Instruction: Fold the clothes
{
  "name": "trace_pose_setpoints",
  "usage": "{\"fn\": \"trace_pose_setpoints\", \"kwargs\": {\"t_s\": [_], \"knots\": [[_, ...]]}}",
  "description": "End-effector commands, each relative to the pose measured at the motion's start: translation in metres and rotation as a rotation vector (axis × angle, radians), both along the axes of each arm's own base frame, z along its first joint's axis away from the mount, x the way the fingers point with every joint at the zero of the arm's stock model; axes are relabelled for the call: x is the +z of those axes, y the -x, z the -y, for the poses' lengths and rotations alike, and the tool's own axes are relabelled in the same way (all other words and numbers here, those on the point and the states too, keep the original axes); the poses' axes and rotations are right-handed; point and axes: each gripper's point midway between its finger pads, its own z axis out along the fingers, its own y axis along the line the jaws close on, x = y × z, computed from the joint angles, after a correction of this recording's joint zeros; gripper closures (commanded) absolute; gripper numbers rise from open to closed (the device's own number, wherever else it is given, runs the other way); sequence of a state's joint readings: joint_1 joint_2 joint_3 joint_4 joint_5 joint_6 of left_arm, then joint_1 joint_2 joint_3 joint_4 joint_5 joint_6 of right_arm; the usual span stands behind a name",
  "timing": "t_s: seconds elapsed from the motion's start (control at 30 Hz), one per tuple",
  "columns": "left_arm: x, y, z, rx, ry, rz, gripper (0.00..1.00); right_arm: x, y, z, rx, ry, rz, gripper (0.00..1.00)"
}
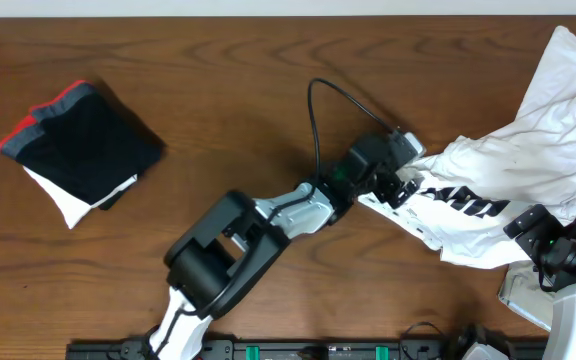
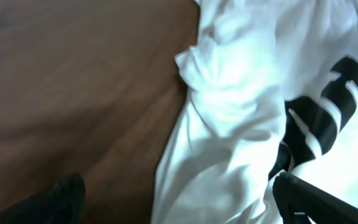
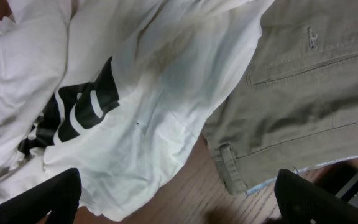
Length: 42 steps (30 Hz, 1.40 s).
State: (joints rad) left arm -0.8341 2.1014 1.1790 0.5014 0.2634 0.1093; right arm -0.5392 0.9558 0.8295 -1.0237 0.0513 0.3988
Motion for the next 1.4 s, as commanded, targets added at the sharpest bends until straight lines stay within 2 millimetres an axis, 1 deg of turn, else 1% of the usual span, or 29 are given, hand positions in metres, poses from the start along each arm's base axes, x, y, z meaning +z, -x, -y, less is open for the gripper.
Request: {"fn": "trace_pose_setpoints", "kwargs": {"t_s": [0.0,0.17,0.3,0.37,0.43,0.47,0.57,0.6,0.67,0.7,0.73,0.77,0.87,0.93,0.97,1.1,1.2,1.27,1.33,1.37], "knots": [[0.001,0.0,0.013,-0.04,0.002,0.043,0.02,0.003,0.001,0.003,-0.02,0.0,0.009,0.03],[-0.016,-0.002,0.023,-0.049,-0.011,0.03,0.02,0.003,0.0,0.003,-0.019,-0.001,0.01,0.03],[-0.021,-0.006,0.028,-0.049,-0.012,0.031,0.0,0.003,0.001,0.003,-0.019,-0.003,0.006,0.03],[-0.018,-0.008,0.029,-0.049,-0.006,0.035,0.05,0.003,0.001,0.003,-0.019,-0.003,0.006,0.04],[-0.017,-0.009,0.03,-0.048,-0.004,0.038,0.17,0.003,0.001,0.003,-0.019,-0.003,0.006,0.05],[-0.017,-0.009,0.03,-0.047,-0.004,0.037,0.2,0.003,0.001,0.003,-0.019,-0.003,0.006,0.06],[-0.018,-0.009,0.029,-0.047,-0.007,0.034,0.36,0.002,0.003,0.002,-0.019,-0.007,-0.001,0.08],[-0.018,-0.009,0.029,-0.047,-0.007,0.034,0.43,0.002,0.003,0.002,-0.019,-0.007,-0.003,0.08],[-0.018,-0.009,0.029,-0.047,-0.007,0.034,0.53,0.001,0.004,0.001,-0.019,-0.01,-0.007,0.08],[-0.017,-0.009,0.029,-0.047,-0.006,0.035,0.62,0.001,0.004,0.001,-0.019,-0.011,-0.008,0.09],[-0.017,-0.009,0.029,-0.046,-0.006,0.035,0.73,0.001,0.004,0.001,-0.019,-0.011,-0.008,0.09],[-0.014,-0.01,0.029,-0.045,-0.005,0.036,0.94,0.001,0.004,0.001,-0.019,-0.011,-0.008,0.09],[-0.007,-0.013,0.024,-0.034,-0.011,0.032,0.94,0.001,0.005,0.001,-0.02,-0.01,-0.009,0.09],[0.002,-0.021,0.015,0.0,-0.02,0.037,0.94,0.001,0.004,0.001,-0.019,-0.01,-0.009,0.09],[0.009,-0.028,0.008,0.031,-0.029,0.046,0.94,0.001,0.004,0.001,-0.019,-0.01,-0.009,0.09],[0.047,-0.052,-0.022,0.122,-0.024,0.07,0.94,0.001,0.004,0.001,-0.02,-0.009,-0.007,0.09],[0.081,-0.074,-0.052,0.186,0.001,0.097,0.94,0.001,0.004,0.001,-0.02,-0.009,-0.007,0.09],[0.103,-0.093,-0.077,0.242,0.026,0.124,0.94,0.001,0.004,0.001,-0.02,-0.01,-0.008,0.09],[0.124,-0.116,-0.111,0.325,0.061,0.138,0.94,0.001,0.004,0.001,-0.02,-0.01,-0.009,0.09],[0.133,-0.13,-0.132,0.375,0.079,0.144,0.94,0.001,0.005,0.001,-0.02,-0.01,-0.009,0.08]]}}
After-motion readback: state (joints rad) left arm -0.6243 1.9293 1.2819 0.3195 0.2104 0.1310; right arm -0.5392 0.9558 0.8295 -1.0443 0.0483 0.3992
